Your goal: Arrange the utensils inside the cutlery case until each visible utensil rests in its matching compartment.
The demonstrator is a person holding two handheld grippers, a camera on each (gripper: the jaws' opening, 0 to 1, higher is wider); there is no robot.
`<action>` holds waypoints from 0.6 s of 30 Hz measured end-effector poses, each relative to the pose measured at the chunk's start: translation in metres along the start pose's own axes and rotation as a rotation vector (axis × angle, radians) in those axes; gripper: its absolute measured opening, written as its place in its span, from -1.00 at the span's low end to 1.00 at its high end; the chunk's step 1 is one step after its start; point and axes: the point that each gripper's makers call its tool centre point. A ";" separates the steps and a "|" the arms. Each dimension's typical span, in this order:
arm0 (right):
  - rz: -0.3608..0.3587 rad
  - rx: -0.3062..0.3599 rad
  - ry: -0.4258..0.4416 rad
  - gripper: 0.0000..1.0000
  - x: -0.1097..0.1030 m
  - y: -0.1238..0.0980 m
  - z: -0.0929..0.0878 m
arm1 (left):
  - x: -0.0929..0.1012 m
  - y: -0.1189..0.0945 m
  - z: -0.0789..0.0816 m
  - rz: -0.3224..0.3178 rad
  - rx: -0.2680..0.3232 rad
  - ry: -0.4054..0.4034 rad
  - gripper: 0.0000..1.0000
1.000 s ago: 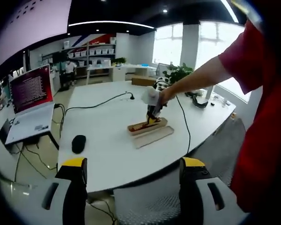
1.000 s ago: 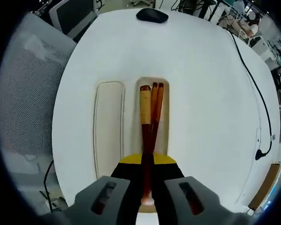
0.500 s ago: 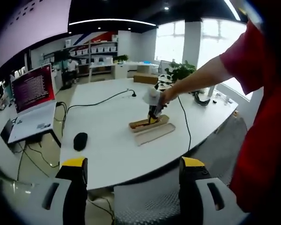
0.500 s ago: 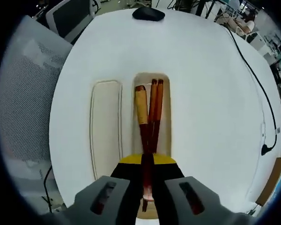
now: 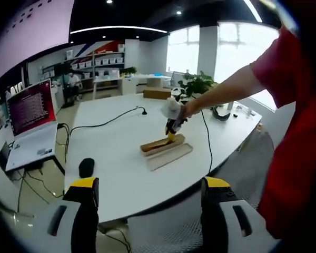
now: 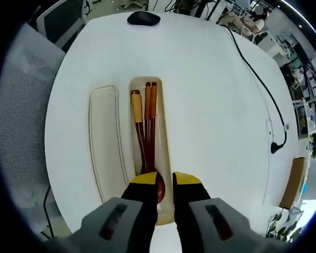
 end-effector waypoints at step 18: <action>-0.042 0.148 0.228 -0.51 -0.011 -0.070 -0.010 | -0.008 0.030 0.016 -0.144 0.029 -0.019 0.74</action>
Point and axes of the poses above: the point that each gripper's makers call its tool centre point, and the gripper's own axes: y roughly forward along the fingers, x roughly to its right, z roughly out of its top
